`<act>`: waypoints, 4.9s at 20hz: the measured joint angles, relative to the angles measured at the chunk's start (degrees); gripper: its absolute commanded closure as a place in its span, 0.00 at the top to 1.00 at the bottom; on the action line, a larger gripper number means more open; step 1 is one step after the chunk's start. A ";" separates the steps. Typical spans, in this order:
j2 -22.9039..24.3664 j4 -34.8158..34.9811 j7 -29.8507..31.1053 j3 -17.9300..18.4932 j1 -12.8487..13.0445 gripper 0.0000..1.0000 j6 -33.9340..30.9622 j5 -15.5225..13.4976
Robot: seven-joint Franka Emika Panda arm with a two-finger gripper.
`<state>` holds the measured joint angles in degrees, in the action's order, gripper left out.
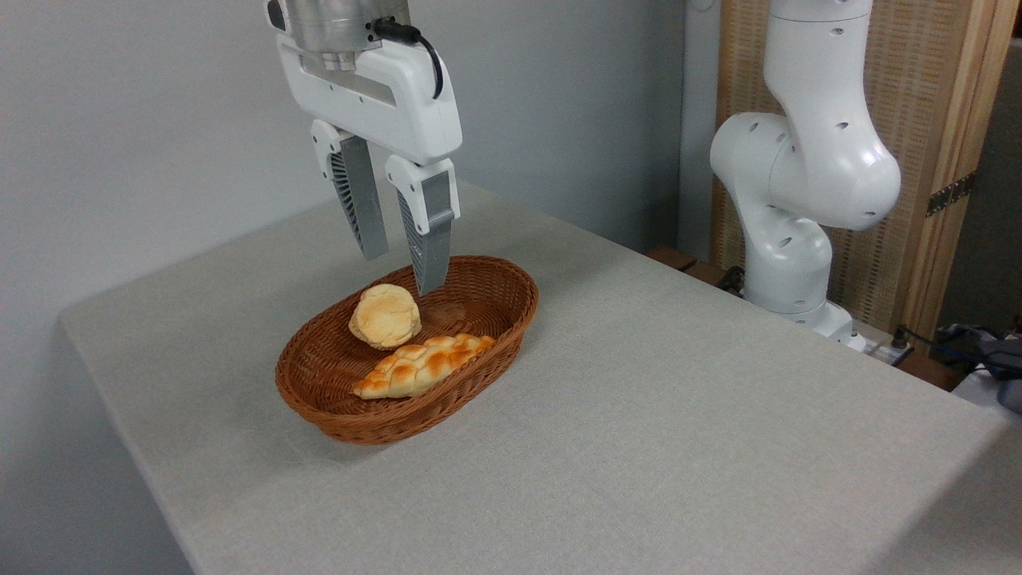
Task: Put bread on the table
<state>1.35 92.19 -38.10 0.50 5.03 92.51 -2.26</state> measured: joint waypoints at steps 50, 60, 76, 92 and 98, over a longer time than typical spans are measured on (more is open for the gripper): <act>-1.30 16.24 -11.95 -15.17 4.28 1.00 12.56 -1.50; -2.18 17.63 -44.23 -14.83 3.83 1.00 12.67 4.09; -3.92 18.15 -58.16 -18.05 5.18 1.00 15.00 10.30; -5.45 22.08 -58.22 -18.17 6.11 1.00 22.93 13.22; -5.45 22.03 -57.88 -19.04 6.19 1.00 23.20 12.20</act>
<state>-4.09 114.23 -95.98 -18.54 11.23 115.71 9.94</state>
